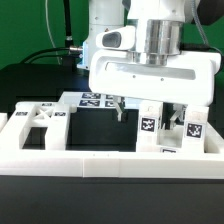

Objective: Assemble chair

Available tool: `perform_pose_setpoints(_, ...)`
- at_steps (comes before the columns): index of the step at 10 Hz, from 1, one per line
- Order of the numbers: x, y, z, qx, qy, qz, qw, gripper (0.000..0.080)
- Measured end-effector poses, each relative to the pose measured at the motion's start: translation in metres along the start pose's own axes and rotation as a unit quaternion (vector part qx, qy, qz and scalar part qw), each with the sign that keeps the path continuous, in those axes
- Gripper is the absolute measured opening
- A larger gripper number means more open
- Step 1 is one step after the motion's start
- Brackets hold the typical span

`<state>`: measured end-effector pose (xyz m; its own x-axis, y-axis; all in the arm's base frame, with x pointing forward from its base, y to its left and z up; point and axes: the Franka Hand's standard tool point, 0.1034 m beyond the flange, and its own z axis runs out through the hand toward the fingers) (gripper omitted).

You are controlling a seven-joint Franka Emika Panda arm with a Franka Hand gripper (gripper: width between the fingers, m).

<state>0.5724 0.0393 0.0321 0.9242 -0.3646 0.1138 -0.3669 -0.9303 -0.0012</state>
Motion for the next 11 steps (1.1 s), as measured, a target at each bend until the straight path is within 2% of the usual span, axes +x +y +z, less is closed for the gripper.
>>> perform_pose_setpoints(7,-0.008,0.001,0.024,-0.008,0.009,-0.001,1.0,0.0649)
perform_pose_setpoints(9,-0.007,0.002,0.025,-0.009,0.01,-0.002,1.0,0.0649)
perform_pose_setpoints(10,-0.007,0.003,0.025,-0.009,0.009,-0.002,1.0,0.0616)
perform_pose_setpoints(11,-0.007,0.003,0.025,-0.009,0.01,-0.002,1.0,0.0481)
